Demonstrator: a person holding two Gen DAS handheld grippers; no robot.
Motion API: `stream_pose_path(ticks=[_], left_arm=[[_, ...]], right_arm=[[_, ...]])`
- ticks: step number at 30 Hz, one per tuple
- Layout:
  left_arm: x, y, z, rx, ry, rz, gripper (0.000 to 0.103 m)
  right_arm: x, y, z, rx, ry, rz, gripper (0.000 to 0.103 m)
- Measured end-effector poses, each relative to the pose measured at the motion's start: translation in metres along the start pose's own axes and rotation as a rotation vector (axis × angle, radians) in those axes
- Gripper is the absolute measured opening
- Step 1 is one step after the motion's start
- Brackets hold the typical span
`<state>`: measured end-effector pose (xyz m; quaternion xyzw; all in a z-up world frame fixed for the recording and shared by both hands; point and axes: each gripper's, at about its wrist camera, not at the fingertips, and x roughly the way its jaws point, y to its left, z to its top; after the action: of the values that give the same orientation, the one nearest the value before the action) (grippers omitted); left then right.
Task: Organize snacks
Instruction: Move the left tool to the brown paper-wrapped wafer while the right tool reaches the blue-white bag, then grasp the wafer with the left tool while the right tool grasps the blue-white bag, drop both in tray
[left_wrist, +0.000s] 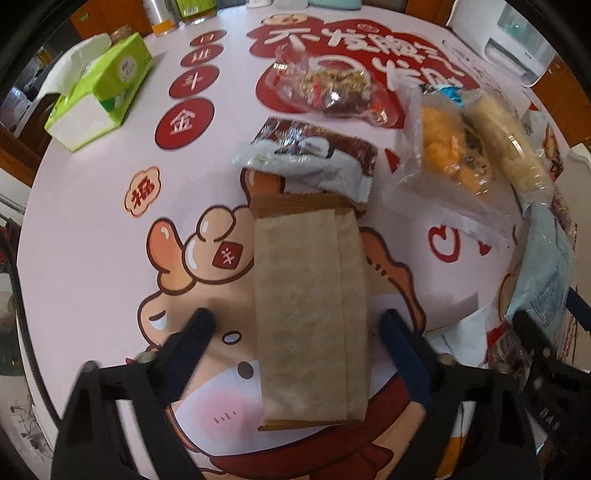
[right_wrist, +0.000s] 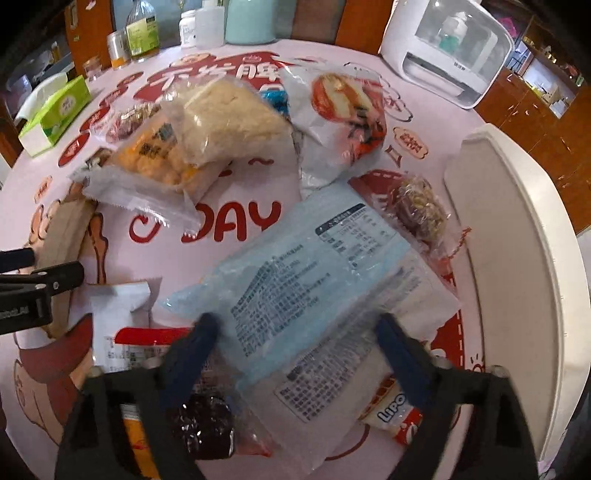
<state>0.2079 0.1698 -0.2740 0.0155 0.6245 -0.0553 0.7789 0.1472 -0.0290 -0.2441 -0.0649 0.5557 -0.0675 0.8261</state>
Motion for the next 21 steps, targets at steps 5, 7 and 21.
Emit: stream_pose_path(ticks=[5,7,21], left_arm=[[-0.007,-0.015,-0.003,0.058,-0.01,-0.023,0.053],[-0.009,-0.017,-0.006,0.054,-0.007,-0.037,0.053],[-0.143,-0.021,-0.027,0.112,-0.235,-0.125,0.053]], right_arm=[[-0.009,-0.007,0.006,0.024,-0.019,0.085,0.037],[-0.017,-0.009,0.008,0.035,-0.03,0.121,0.028],[-0.125,-0.021,-0.008,0.054,-0.176,0.326,0.02]])
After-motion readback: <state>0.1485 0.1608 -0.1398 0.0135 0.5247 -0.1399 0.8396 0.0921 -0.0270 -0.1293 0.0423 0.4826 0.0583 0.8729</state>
